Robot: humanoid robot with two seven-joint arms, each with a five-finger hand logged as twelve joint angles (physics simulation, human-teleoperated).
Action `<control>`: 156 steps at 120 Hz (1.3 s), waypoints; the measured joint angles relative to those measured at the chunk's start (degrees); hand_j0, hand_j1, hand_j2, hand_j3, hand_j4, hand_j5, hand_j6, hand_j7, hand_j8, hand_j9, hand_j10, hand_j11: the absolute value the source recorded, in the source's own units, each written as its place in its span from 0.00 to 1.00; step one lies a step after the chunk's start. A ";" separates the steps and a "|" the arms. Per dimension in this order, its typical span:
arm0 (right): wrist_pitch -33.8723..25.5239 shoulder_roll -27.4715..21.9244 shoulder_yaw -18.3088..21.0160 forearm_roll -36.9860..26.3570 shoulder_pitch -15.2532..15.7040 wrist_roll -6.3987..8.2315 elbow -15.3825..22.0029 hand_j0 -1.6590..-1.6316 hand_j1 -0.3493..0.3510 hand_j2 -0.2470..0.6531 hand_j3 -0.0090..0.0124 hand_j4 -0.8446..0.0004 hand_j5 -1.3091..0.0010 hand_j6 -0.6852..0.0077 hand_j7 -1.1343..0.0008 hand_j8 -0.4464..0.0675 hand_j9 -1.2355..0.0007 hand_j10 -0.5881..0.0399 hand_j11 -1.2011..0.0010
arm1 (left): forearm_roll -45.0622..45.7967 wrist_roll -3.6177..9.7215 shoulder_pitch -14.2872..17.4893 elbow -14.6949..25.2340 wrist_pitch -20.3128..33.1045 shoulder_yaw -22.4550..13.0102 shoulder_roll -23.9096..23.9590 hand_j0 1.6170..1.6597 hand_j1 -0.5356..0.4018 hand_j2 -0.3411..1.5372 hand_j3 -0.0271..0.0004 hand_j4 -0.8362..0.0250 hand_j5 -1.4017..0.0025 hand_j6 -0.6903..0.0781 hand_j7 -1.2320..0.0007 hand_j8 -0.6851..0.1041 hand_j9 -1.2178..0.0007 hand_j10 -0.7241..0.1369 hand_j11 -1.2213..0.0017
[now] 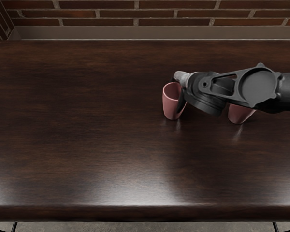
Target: Pick up cup and place in cup with right hand
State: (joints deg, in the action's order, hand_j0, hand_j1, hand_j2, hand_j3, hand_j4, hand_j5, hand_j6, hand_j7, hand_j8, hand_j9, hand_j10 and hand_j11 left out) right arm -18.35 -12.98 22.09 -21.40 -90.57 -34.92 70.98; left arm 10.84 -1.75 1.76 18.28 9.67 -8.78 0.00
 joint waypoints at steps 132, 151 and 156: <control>12.44 -44.55 -6.85 0.26 -7.13 -0.10 17.89 0.28 0.77 0.27 0.46 0.75 0.39 0.76 0.36 0.51 0.36 0.21 0.33 | 0.01 0.02 0.00 0.00 0.00 0.01 0.00 0.96 0.94 0.18 0.98 0.97 0.99 0.89 0.99 0.86 0.99 0.84 0.99; 12.34 -44.72 -6.08 0.09 -5.88 -0.09 17.98 0.25 0.78 0.31 0.47 0.74 0.39 0.75 0.36 0.48 0.36 0.19 0.33 | 0.02 0.02 0.00 0.00 0.00 0.01 0.00 0.96 0.94 0.18 0.98 0.97 0.99 0.89 0.99 0.86 0.99 0.84 0.99; 12.32 -44.72 -6.00 0.02 -5.55 -0.10 17.98 0.25 0.78 0.31 0.48 0.73 0.39 0.74 0.36 0.47 0.36 0.18 0.33 | 0.00 0.03 0.00 0.00 0.00 0.01 0.00 0.96 0.94 0.18 0.98 0.97 0.99 0.89 0.99 0.86 0.99 0.84 0.99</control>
State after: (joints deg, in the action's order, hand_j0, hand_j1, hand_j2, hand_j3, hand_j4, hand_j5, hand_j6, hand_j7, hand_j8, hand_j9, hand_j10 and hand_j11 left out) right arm -6.03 -57.70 16.09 -21.38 -96.11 -35.01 88.96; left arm 10.84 -1.73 1.76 18.28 9.67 -8.78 0.00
